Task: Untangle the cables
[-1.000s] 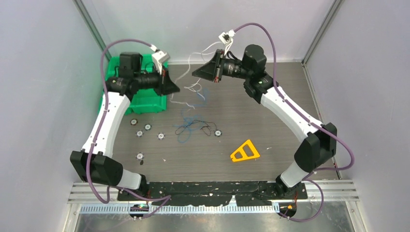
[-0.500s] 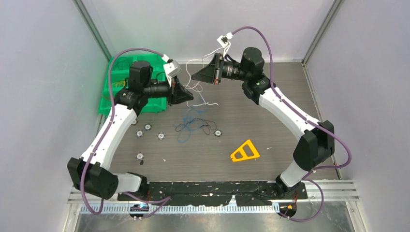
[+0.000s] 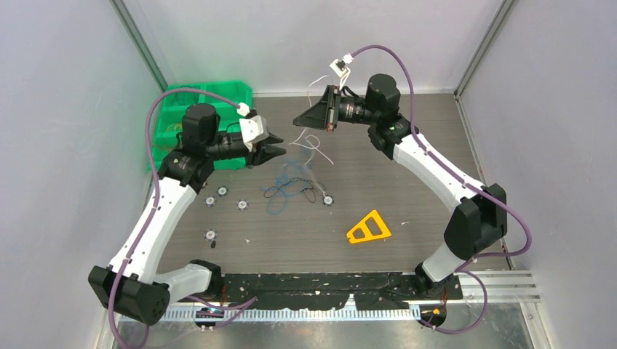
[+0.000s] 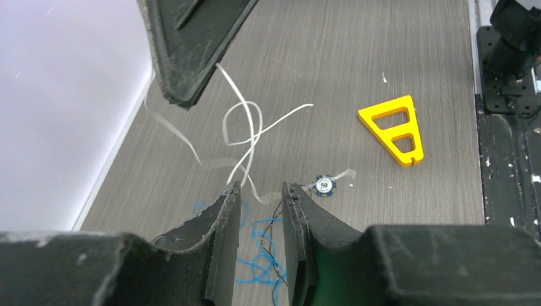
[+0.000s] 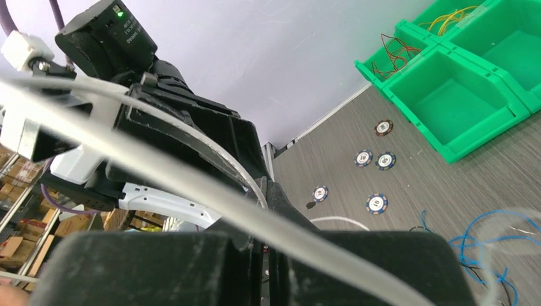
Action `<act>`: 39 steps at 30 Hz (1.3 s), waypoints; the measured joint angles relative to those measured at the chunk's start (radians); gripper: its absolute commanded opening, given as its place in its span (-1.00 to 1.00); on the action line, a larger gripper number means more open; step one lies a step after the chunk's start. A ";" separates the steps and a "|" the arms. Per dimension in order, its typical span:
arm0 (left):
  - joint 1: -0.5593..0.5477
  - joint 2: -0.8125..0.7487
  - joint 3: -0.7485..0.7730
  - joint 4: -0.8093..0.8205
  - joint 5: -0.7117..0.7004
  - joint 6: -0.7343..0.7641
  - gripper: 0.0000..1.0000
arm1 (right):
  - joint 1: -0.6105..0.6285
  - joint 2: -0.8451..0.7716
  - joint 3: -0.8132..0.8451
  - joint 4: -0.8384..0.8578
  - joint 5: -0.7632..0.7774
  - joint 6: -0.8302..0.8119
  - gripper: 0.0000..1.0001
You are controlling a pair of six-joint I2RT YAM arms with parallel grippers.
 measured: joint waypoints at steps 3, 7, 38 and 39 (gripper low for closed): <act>-0.023 0.016 -0.001 -0.003 0.000 0.039 -0.38 | 0.001 0.000 -0.001 0.006 -0.004 0.012 -0.89; -0.037 0.045 -0.013 0.031 -0.007 0.012 -0.09 | 0.005 0.000 -0.005 0.022 -0.013 0.021 -0.89; -0.133 0.366 0.039 -0.016 -0.183 -0.052 0.49 | -0.253 -0.116 -0.103 -0.787 0.275 -0.853 -0.89; -0.141 0.395 0.060 -0.022 -0.182 -0.061 0.48 | -0.240 -0.094 -0.084 -0.832 0.290 -0.893 -0.89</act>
